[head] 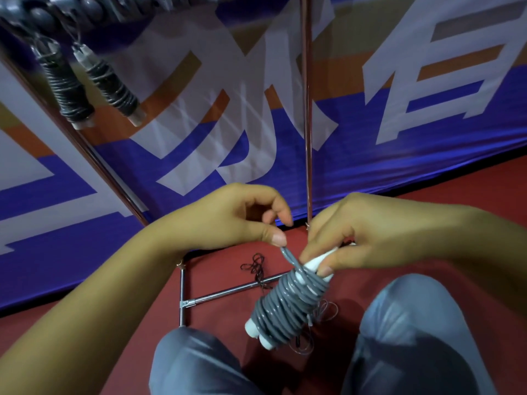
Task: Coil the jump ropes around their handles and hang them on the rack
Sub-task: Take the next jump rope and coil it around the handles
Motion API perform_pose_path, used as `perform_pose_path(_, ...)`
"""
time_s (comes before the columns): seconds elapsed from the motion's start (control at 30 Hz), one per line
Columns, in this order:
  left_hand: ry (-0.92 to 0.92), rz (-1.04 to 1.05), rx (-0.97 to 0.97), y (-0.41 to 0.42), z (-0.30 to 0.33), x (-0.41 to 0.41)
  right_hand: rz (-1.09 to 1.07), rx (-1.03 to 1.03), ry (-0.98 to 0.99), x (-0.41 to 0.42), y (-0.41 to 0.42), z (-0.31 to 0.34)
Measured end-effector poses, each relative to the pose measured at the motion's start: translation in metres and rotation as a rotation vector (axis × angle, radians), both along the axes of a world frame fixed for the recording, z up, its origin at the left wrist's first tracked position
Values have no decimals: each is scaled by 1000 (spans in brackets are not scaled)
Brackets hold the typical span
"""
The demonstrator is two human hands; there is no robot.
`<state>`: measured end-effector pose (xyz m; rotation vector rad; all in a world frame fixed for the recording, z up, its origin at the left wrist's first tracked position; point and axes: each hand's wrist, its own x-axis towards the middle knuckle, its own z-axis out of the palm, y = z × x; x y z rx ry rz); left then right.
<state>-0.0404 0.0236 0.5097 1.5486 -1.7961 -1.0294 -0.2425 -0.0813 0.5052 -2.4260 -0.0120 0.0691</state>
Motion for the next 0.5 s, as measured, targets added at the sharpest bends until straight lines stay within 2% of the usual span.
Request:
perform_pose_path(0.1,-101,-98,-95,2,-4,-5,-1,40,-3,-2,-4,-3)
perform_pose_path(0.23,-146,-191,-158,2,-3,-6,-37,119,-4,-2,-10,0)
perform_pose_path(0.5,-276,-193,-254,-5,-2,-3,-93,156,23,0,-17,1)
